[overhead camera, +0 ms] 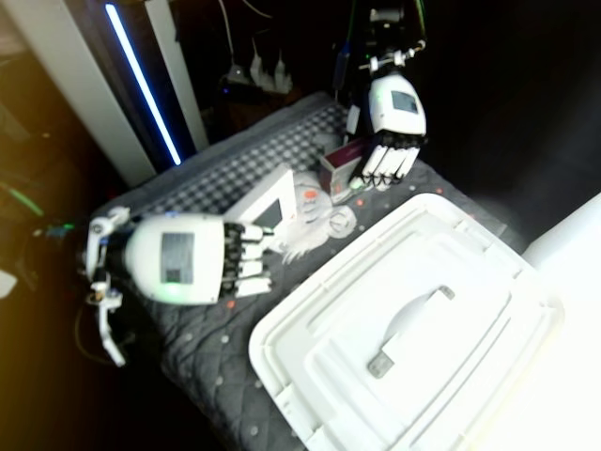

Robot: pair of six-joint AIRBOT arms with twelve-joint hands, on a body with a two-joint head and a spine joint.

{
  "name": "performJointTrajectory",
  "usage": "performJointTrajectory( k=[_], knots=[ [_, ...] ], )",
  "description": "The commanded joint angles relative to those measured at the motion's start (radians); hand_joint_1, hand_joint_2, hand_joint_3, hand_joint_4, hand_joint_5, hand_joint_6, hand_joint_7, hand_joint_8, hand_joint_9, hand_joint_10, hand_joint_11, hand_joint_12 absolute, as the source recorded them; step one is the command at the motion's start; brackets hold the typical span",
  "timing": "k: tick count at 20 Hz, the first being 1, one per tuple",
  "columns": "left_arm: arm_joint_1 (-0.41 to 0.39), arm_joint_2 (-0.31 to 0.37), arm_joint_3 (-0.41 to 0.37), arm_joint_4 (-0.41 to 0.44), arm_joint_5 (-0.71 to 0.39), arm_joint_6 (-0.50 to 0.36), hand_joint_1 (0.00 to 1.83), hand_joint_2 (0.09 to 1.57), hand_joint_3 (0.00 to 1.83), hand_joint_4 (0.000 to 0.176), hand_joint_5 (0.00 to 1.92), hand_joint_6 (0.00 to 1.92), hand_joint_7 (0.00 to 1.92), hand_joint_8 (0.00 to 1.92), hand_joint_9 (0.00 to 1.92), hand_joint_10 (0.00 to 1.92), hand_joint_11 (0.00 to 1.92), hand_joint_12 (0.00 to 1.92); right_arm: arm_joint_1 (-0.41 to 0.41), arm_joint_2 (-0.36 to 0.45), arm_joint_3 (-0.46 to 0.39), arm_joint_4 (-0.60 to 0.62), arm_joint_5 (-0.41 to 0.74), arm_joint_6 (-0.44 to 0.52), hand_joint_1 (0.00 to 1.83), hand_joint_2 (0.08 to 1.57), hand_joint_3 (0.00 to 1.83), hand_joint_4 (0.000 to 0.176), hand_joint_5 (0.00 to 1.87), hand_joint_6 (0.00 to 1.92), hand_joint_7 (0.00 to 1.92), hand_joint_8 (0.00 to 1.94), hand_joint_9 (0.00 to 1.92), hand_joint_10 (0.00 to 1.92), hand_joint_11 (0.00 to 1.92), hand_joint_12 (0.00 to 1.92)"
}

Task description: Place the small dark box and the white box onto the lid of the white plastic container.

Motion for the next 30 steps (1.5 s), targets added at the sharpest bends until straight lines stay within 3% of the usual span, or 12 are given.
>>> performJointTrajectory(
  k=[1,7,10,12,17,19,21,22,23,24,26,30],
  knots=[
    [-0.022,0.003,0.007,-0.005,-0.135,-0.004,1.3,1.02,0.0,0.0,1.23,0.32,1.2,0.9,1.14,1.14,0.95,1.62,0.011,0.024,0.003,0.051,0.147,0.009,1.3,1.0,0.0,0.0,1.28,0.31,1.29,0.65,1.11,0.96,0.76,1.54],
    [-0.126,-0.018,0.046,0.017,-0.165,-0.004,1.29,1.02,0.01,0.0,1.25,0.32,1.17,0.87,1.01,1.05,0.83,1.52,0.011,0.045,0.028,0.113,0.187,-0.005,1.22,0.98,0.0,0.0,1.35,0.3,1.09,1.38,1.07,1.9,1.14,1.92],
    [-0.198,-0.042,0.086,0.02,-0.132,0.007,1.37,1.01,0.0,0.0,1.17,0.52,1.22,0.59,1.16,0.88,0.93,1.24,0.069,0.049,0.05,0.127,0.172,-0.022,1.27,1.05,0.0,0.0,1.21,0.45,1.1,0.98,0.89,1.22,0.52,1.8],
    [-0.251,-0.054,0.119,0.021,-0.093,0.02,1.39,1.02,0.0,0.0,1.14,0.58,1.18,0.63,1.13,0.96,0.92,1.25,0.157,0.055,0.05,0.093,0.079,-0.078,1.37,1.05,0.0,0.0,1.02,0.85,1.17,0.56,1.07,1.04,0.85,1.44],
    [-0.406,-0.193,0.311,0.021,0.025,0.058,1.26,1.06,0.0,0.0,1.08,0.71,1.12,0.87,1.08,0.79,0.92,1.3,0.323,0.016,0.143,0.054,-0.105,-0.158,1.3,0.99,0.0,0.0,1.15,0.64,1.48,0.17,1.46,0.44,1.15,1.21],
    [-0.452,-0.239,0.373,0.031,0.066,0.059,1.28,1.06,0.0,0.0,1.08,0.61,1.12,0.97,1.17,0.9,1.03,1.39,0.368,-0.009,0.197,0.045,-0.176,-0.158,1.4,1.05,0.0,0.0,1.0,0.71,1.14,0.66,1.15,0.97,1.02,1.13],
    [-0.506,-0.28,0.423,0.058,0.125,0.058,1.18,1.22,0.01,0.0,0.72,1.2,0.83,1.4,0.81,1.08,0.77,1.57,0.419,-0.058,0.27,0.022,-0.274,-0.143,1.38,1.11,0.0,0.0,0.89,0.87,1.01,0.95,0.96,1.22,0.76,1.18],
    [-0.522,-0.296,0.44,0.066,0.15,0.058,1.16,1.11,0.0,0.0,0.41,0.49,0.38,0.51,0.37,0.4,0.15,1.09,0.421,-0.073,0.292,0.022,-0.297,-0.131,1.35,1.2,0.0,0.0,0.71,1.21,0.85,1.21,0.74,1.48,0.47,1.25],
    [-0.53,-0.309,0.45,0.07,0.161,0.063,1.14,1.02,0.0,0.108,0.15,0.04,0.04,0.03,0.04,0.02,0.01,0.13,0.421,-0.078,0.302,0.022,-0.32,-0.131,1.1,1.12,0.0,0.0,0.3,0.15,0.28,0.16,0.26,0.28,0.04,0.9],
    [-0.53,-0.313,0.452,0.07,0.163,0.064,1.14,1.02,0.0,0.108,0.15,0.04,0.04,0.03,0.04,0.02,0.01,0.13,0.421,-0.079,0.308,0.022,-0.325,-0.131,1.1,1.12,0.0,0.0,0.3,0.15,0.28,0.16,0.26,0.28,0.04,0.9],
    [-0.526,-0.313,0.45,0.071,0.159,0.064,1.07,0.99,0.0,0.173,0.01,0.0,0.0,0.0,0.0,0.0,0.0,0.0,0.421,-0.08,0.311,0.022,-0.327,-0.131,1.02,1.07,0.0,0.136,0.03,0.01,0.06,0.02,0.08,0.02,0.0,0.39],
    [-0.511,-0.31,0.442,0.071,0.151,0.064,1.06,0.95,0.0,0.176,0.0,0.0,0.0,0.0,0.0,0.0,0.03,0.01,0.421,-0.078,0.309,0.02,-0.327,-0.131,0.99,1.03,0.0,0.174,0.0,0.0,0.0,0.0,0.0,0.0,0.0,0.28]
  ],
)
